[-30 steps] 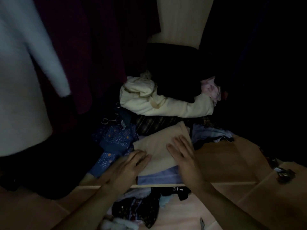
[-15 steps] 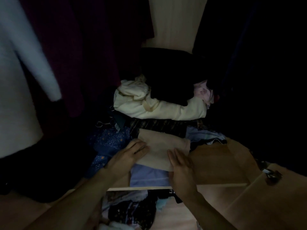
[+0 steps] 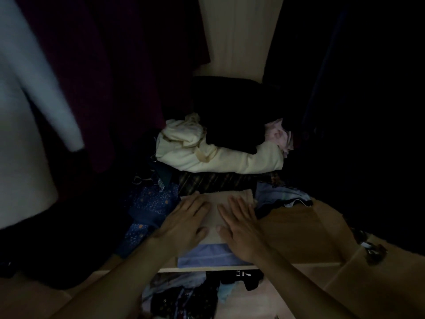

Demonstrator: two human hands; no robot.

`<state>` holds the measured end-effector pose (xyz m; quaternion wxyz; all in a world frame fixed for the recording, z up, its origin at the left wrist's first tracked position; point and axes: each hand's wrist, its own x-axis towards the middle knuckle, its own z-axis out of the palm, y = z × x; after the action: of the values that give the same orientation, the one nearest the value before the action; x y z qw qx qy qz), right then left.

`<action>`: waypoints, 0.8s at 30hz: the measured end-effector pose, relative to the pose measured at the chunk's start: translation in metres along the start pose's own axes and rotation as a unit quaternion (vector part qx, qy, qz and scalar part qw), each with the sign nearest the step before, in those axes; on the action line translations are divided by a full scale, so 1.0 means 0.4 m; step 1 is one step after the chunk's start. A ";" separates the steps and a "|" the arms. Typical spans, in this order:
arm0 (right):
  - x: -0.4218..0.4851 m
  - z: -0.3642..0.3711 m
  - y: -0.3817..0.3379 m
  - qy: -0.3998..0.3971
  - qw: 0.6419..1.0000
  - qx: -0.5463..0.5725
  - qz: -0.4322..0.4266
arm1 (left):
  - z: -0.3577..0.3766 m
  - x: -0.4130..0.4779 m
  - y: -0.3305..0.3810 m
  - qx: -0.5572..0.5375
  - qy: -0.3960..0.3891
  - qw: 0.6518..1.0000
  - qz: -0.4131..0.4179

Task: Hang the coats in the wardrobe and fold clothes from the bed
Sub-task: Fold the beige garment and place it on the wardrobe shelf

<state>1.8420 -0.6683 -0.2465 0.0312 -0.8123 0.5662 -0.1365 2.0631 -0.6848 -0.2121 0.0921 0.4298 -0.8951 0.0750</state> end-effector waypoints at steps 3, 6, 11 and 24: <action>0.013 0.016 0.005 -0.026 0.999 0.011 0.017 | 0.027 0.005 -0.007 0.007 -0.075 0.997 -0.033; 0.019 0.035 0.011 -0.046 0.999 -0.012 0.018 | 0.055 -0.007 0.001 0.035 -0.084 0.995 -0.046; 0.044 0.038 0.020 -0.085 0.996 0.004 0.036 | 0.093 0.013 -0.018 0.025 -0.117 0.991 -0.056; 0.002 -0.101 0.003 -0.076 0.996 0.031 0.019 | -0.032 -0.002 0.008 0.031 -0.087 0.993 -0.067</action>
<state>1.8306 -0.6655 -0.2079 0.1022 -0.8077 0.5734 -0.0913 2.0623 -0.6795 -0.1998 0.0048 0.4965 -0.8660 0.0588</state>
